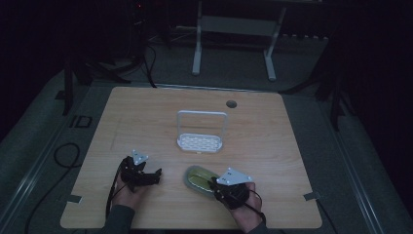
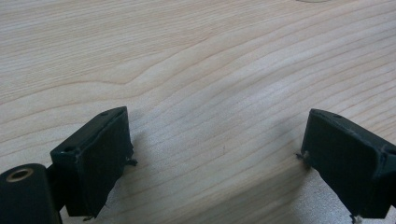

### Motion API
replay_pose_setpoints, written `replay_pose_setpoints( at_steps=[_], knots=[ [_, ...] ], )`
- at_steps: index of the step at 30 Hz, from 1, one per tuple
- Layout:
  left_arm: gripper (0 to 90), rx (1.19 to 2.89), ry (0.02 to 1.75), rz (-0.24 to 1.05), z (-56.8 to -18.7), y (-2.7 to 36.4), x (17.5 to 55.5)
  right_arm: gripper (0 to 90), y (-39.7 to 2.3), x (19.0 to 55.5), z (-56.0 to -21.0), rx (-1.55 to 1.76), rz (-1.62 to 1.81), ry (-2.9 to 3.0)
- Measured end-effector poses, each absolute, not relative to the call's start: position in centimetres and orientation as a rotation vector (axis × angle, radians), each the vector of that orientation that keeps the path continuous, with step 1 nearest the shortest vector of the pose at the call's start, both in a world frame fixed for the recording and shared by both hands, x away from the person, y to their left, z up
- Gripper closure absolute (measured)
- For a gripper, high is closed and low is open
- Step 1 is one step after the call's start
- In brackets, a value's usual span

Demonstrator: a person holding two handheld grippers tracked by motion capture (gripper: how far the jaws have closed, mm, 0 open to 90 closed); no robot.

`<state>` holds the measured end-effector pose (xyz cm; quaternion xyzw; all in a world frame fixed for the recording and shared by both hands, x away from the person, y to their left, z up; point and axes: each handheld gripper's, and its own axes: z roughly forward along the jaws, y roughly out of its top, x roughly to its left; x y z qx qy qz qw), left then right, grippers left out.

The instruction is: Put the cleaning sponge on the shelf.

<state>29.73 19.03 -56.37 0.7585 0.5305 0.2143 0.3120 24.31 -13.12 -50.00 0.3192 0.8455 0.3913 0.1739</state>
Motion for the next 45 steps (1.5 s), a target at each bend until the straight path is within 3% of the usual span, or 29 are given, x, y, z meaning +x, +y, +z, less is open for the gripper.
replay_pose_setpoints(
  at_steps=[7, 14, 45],
  knots=[
    [8.5, 2.001, 1.400, 0.565, -56.4, 19.0, 29.7, 61.9, -14.0, 25.6, -48.8, 0.886, 1.124, 2.427],
    [8.5, 2.002, 1.399, 0.565, -56.4, 19.0, 29.7, 55.6, -14.3, 27.1, -48.5, 0.882, 1.136, 2.509],
    [8.5, 2.004, 1.398, 0.564, -56.4, 19.0, 29.7, 56.0, -11.6, 29.9, -46.8, 0.755, 0.915, 2.712]
  ],
)
